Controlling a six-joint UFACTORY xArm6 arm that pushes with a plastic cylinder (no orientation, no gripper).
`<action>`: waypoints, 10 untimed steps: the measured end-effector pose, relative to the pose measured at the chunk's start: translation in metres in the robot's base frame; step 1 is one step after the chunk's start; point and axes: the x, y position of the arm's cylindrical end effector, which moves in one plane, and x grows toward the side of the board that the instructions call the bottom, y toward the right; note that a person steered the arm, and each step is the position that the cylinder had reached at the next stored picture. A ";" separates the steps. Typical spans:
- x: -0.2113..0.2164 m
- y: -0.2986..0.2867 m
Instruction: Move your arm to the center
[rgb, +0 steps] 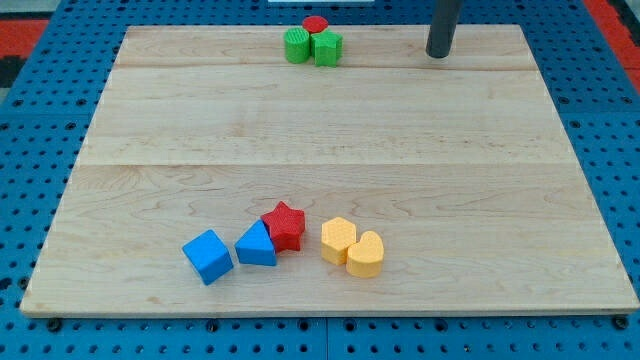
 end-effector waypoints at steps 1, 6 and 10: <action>0.023 0.001; 0.035 0.002; 0.107 -0.140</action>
